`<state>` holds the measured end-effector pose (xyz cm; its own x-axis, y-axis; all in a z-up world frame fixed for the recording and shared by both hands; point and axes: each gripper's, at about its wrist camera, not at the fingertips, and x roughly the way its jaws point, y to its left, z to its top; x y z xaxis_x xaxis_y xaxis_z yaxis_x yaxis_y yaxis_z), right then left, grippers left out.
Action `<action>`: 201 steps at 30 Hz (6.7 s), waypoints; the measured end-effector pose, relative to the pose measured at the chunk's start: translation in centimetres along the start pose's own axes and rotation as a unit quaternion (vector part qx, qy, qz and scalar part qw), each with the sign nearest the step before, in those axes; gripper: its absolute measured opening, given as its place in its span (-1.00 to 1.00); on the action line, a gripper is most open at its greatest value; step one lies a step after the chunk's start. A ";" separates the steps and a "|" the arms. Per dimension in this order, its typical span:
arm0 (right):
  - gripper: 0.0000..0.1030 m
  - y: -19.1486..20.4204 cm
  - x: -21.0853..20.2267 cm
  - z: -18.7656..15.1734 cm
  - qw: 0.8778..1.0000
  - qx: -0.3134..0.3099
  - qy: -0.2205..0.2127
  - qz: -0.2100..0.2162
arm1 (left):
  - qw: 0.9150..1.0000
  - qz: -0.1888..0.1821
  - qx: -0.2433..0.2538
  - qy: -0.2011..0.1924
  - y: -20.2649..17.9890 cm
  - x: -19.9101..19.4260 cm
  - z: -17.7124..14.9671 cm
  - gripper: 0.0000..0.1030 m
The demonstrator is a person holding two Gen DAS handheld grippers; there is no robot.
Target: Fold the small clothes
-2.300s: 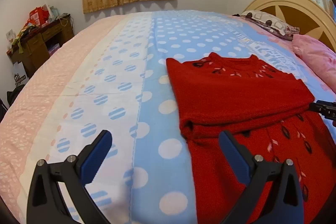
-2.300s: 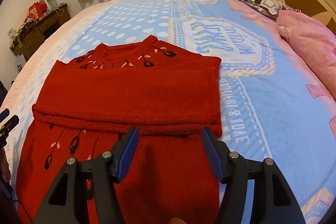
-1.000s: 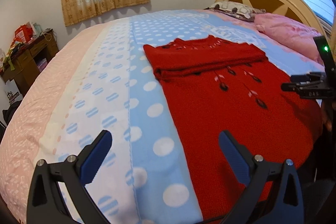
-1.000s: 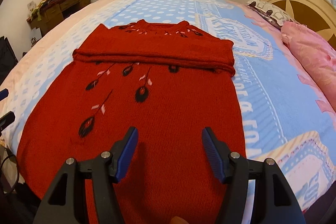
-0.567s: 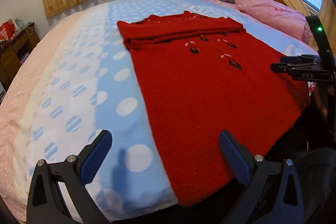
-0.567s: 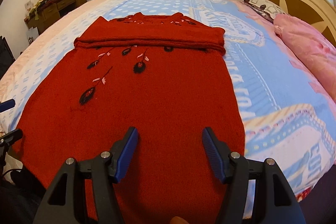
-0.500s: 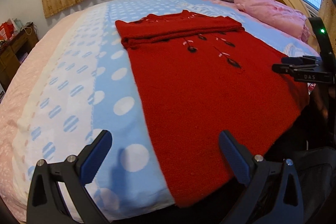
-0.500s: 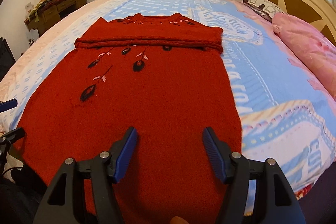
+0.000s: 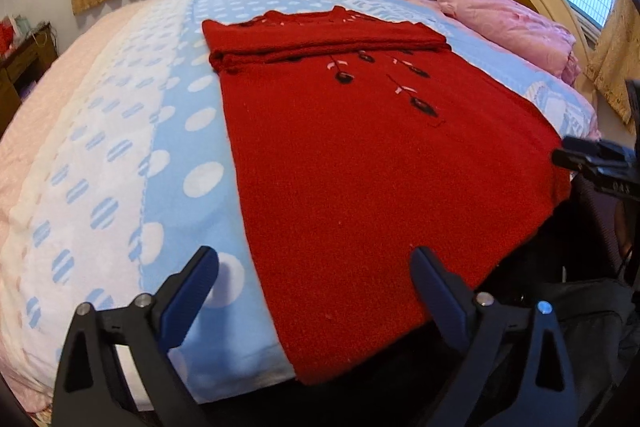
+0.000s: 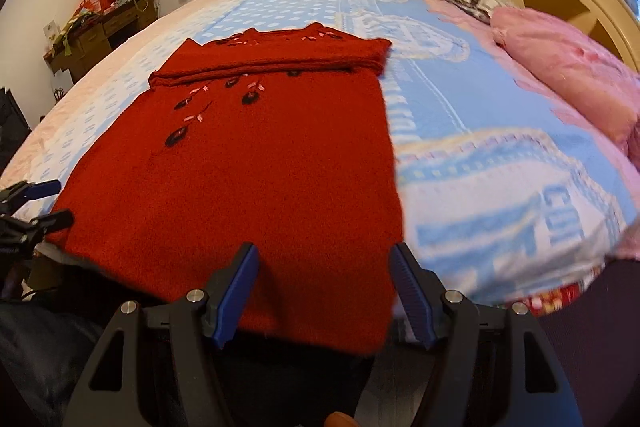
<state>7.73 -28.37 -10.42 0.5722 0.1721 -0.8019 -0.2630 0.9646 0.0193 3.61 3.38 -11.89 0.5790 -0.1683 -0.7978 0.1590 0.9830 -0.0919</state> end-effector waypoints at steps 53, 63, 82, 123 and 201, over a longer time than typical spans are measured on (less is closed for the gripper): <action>-0.87 -3.9 -3.9 11.8 0.974 0.080 -0.181 0.111 | 0.988 -0.110 -0.052 -0.098 5.2 -3.4 9.6 -0.82; -0.88 -3.8 2.1 22.0 0.979 0.075 -0.173 0.079 | 0.984 -0.126 -0.097 -0.083 8.5 2.1 18.0 -0.83; -0.88 -3.8 15.9 32.2 0.992 0.073 -0.097 0.039 | 0.979 -0.122 -0.156 -0.044 13.2 10.9 25.5 -0.83; -0.04 -1.6 18.6 25.4 1.000 0.008 0.010 0.003 | 0.991 0.073 -0.111 -0.010 11.3 13.0 19.8 0.06; -0.19 0.7 16.1 18.5 0.995 -0.012 0.018 -0.097 | 0.987 0.092 -0.132 0.000 11.4 10.9 13.5 1.00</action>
<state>31.13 -21.20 -12.23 0.5860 -0.0243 -0.8099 -0.1687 0.9740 -0.1513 22.54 11.74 -13.59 0.5792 0.0150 -0.8150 -0.1633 0.9817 -0.0981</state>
